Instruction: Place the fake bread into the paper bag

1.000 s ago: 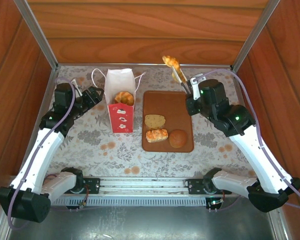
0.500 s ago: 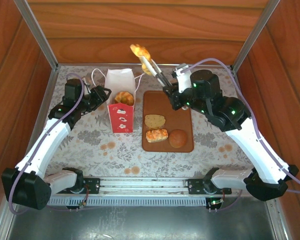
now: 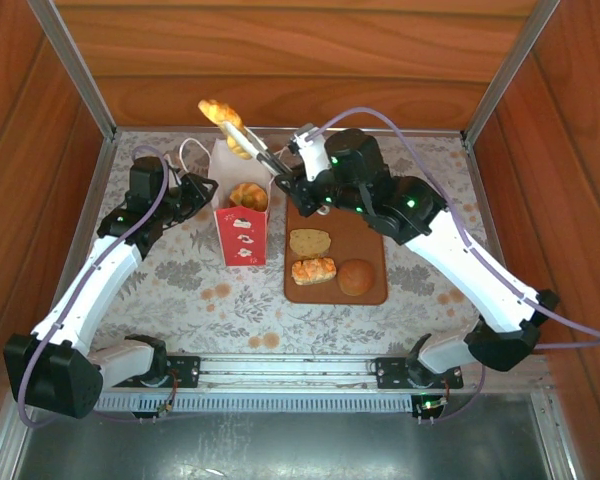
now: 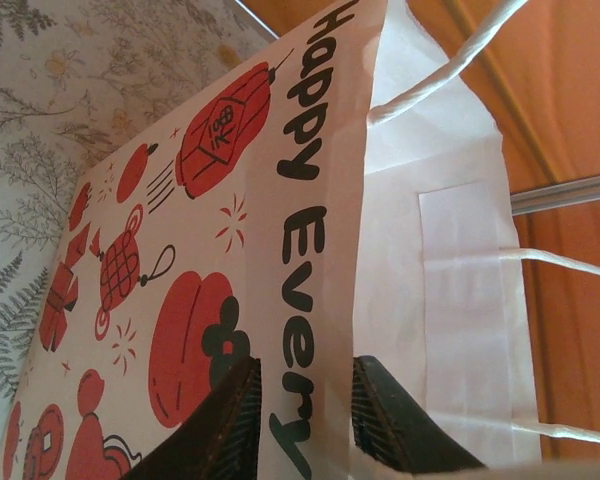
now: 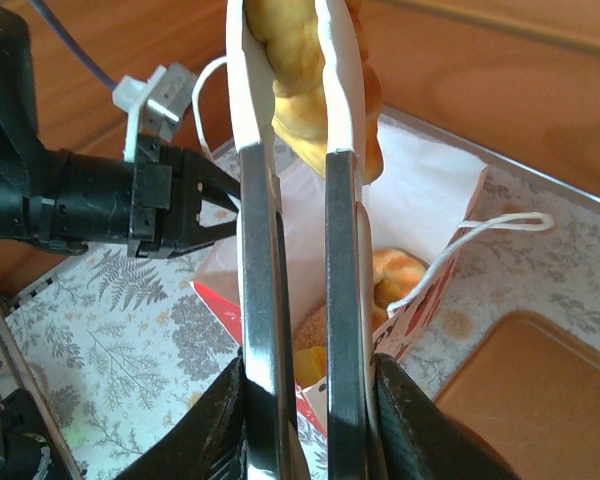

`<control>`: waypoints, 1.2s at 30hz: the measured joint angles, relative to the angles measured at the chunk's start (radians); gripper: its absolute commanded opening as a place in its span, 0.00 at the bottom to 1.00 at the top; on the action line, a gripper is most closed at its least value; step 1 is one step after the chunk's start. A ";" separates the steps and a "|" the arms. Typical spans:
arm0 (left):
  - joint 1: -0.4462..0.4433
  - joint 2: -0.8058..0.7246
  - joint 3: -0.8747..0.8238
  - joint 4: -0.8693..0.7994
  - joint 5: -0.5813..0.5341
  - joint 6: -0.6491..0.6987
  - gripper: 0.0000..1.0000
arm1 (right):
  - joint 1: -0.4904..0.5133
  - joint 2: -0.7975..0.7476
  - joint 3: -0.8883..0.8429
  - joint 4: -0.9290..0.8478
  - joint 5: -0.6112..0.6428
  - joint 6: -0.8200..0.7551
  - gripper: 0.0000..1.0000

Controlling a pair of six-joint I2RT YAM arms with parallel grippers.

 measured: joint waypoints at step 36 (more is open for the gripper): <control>0.000 -0.034 -0.002 -0.016 -0.054 0.027 0.12 | 0.016 0.274 0.174 -0.328 0.179 -0.038 0.22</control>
